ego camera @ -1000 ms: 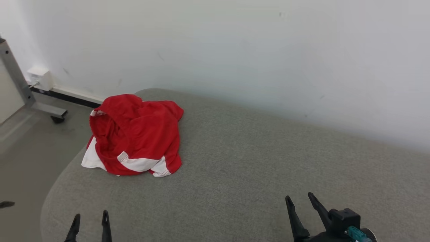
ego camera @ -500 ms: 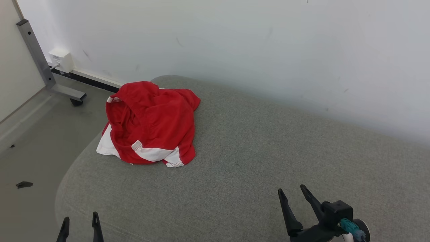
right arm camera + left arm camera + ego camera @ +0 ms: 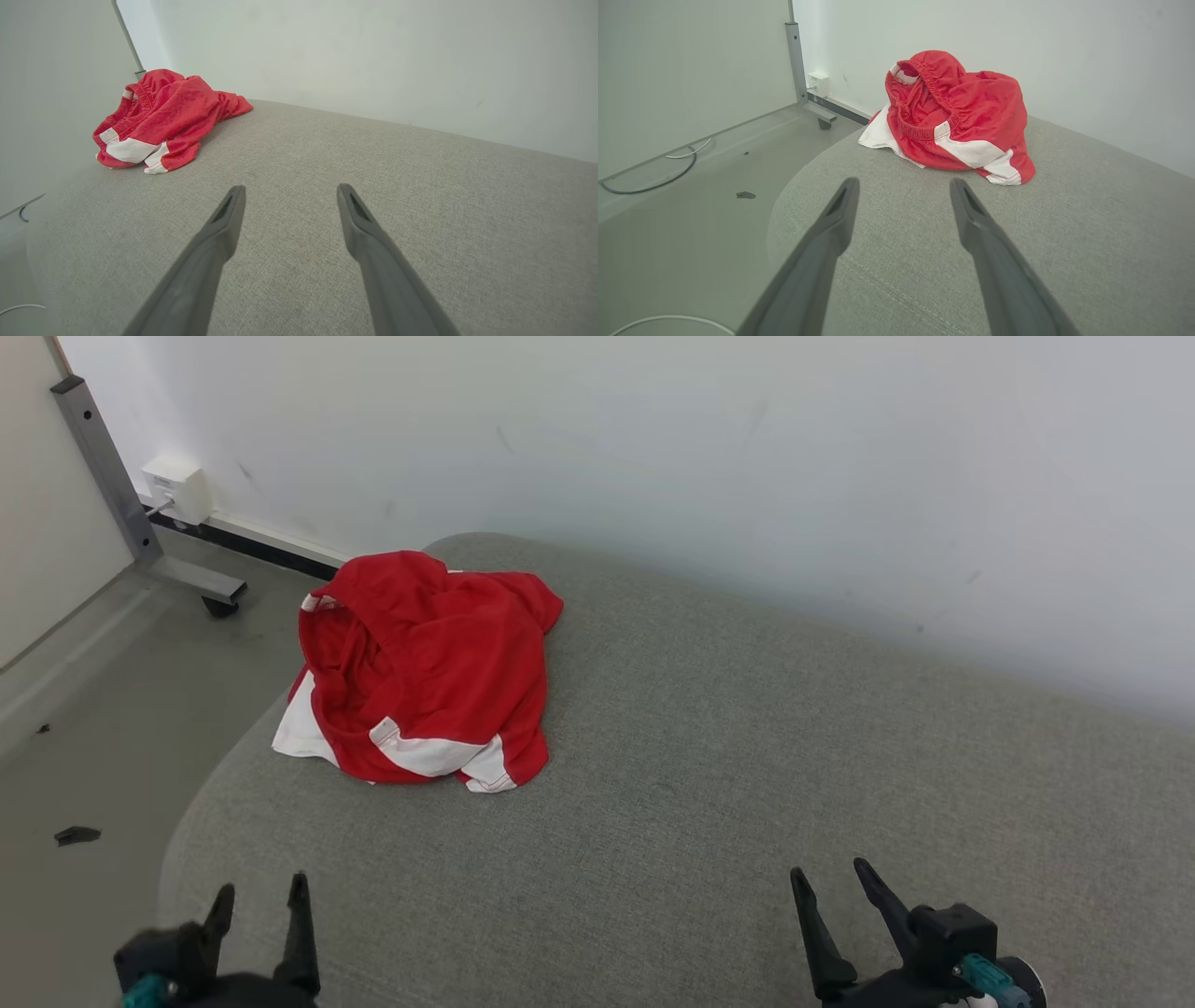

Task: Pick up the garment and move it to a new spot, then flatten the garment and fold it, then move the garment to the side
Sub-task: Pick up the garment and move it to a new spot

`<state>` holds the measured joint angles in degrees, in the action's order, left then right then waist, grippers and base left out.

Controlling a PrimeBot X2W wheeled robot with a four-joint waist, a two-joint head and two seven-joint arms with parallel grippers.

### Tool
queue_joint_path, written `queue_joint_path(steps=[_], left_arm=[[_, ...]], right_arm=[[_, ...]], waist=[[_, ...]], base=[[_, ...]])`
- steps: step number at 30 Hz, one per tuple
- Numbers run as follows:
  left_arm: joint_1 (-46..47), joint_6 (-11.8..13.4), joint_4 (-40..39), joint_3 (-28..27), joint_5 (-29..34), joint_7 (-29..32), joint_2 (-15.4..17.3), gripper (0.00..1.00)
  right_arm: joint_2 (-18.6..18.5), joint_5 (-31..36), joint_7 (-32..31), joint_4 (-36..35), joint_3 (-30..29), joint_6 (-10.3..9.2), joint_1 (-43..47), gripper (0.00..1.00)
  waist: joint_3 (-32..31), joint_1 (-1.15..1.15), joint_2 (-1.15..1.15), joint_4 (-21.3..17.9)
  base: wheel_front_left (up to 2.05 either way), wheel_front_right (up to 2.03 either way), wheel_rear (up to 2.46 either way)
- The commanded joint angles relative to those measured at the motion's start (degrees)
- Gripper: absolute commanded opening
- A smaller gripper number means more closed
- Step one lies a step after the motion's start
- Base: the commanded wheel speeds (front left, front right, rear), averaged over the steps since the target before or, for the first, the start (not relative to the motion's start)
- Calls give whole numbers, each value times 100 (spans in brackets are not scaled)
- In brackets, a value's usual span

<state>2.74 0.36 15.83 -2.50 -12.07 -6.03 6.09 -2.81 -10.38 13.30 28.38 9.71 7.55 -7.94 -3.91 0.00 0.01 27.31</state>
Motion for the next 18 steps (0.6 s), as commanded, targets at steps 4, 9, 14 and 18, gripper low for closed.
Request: queue_joint_path(steps=[4, 9, 14, 18], left_arm=[[855, -209, 503, -173, -418, 256, 119, 100], [1800, -380, 1182, -542, -1005, 539, 304, 100], [2689, -564, 1647, -828, -1563, 898, 552, 100], [3239, -654, 1958, -811, -1845, 1312, 743, 100]], right_arm=[[-16, 284, -231, -404, 76, -12, -122, 100], [-17, 541, -502, -912, 217, -12, -312, 100], [-19, 698, -703, -1414, 333, -13, -463, 100], [-17, 772, -777, -1710, 302, -13, -513, 100]], waist=[[591, 0, -1, -370], [1287, 0, -1, -983], [1965, 0, -1, -1571], [2353, 0, -1, -1888]], base=[[0, 0, 0], [0, 0, 0], [0, 0, 0], [0, 0, 0]])
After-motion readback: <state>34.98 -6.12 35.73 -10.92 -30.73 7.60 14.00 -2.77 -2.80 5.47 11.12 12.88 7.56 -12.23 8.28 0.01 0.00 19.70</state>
